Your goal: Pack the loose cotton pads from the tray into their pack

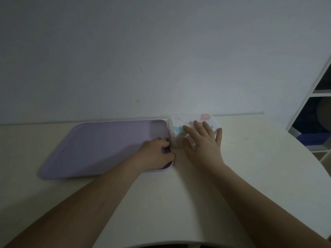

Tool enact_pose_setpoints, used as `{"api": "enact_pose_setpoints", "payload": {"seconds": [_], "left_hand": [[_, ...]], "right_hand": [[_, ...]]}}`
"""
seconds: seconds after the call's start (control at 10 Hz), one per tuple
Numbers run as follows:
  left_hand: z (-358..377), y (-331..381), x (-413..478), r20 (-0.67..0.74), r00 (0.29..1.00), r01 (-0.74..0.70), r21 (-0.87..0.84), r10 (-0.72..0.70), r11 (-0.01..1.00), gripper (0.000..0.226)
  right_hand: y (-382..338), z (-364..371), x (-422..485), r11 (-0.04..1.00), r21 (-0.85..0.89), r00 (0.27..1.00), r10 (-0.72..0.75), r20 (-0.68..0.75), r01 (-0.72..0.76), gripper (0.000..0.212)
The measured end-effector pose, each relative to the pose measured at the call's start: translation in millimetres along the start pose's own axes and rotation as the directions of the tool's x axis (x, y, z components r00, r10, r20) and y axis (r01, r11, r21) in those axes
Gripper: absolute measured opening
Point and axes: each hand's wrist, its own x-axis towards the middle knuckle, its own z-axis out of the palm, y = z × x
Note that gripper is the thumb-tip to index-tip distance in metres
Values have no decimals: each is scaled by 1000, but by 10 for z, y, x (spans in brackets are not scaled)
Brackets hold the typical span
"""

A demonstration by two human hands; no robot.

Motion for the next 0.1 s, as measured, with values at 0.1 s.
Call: {"api": "enact_pose_setpoints", "payload": {"seconds": [0.1], "left_hand": [[-4,-7,-19,-5,1000,-19,-11,19,1000,42]], "right_hand": [[-17,-75,-6,999,30,1000,-11,3,11,45]]}}
